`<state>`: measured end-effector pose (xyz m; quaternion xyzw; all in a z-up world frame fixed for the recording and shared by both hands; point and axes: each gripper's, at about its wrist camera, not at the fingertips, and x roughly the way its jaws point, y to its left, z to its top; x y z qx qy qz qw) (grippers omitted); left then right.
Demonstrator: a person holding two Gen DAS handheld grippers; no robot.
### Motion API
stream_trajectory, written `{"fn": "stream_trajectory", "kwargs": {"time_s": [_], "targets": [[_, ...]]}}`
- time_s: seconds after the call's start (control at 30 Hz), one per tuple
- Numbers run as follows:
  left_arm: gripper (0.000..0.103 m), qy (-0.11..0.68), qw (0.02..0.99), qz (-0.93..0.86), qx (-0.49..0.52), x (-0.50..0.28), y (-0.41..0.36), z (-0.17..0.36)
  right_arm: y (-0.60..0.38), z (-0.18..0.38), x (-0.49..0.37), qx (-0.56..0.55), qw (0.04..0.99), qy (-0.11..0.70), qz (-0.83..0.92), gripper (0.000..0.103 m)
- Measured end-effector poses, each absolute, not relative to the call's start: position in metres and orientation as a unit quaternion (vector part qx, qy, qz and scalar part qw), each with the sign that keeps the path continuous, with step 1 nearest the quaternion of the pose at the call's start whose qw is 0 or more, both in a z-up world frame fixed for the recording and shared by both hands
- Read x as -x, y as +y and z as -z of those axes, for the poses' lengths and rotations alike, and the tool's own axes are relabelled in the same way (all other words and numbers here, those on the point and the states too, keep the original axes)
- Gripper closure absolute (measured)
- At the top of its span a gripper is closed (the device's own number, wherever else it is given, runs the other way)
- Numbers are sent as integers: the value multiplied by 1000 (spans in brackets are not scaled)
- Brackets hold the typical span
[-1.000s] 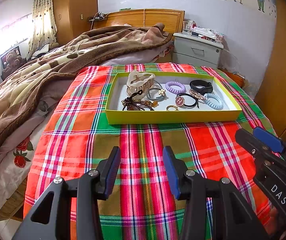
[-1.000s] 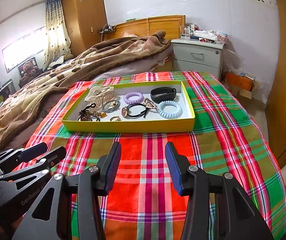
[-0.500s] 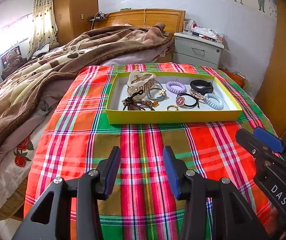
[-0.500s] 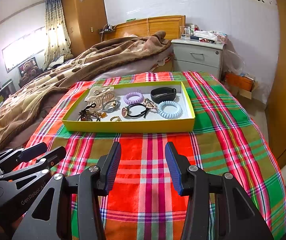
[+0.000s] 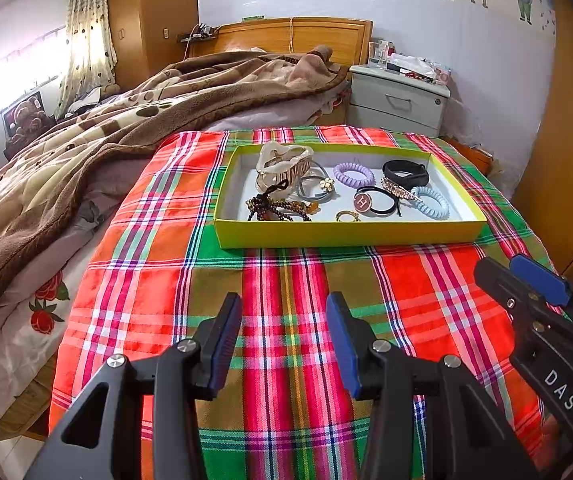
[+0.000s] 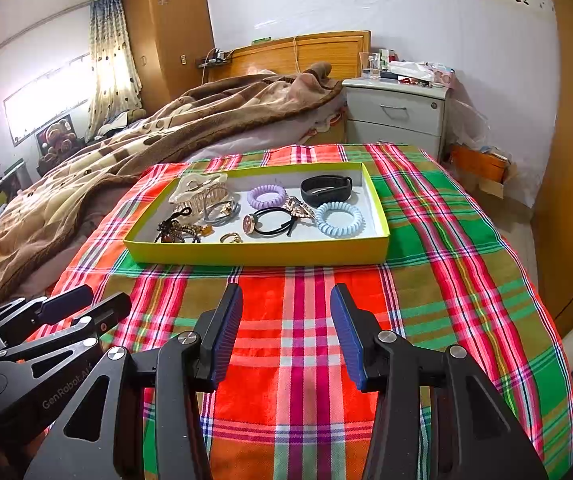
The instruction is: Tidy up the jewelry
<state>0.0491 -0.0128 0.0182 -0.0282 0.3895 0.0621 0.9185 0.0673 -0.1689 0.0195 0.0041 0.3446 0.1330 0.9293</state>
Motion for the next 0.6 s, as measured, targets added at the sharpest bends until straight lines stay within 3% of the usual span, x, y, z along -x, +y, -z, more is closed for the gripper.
{"fn": "stream_trajectory", "kwargs": {"time_s": [0.6], "targets": [[57,390,918,-62,30,-49,-13,-18,-169,-20,-68,-4,929,344,-133,57]]}}
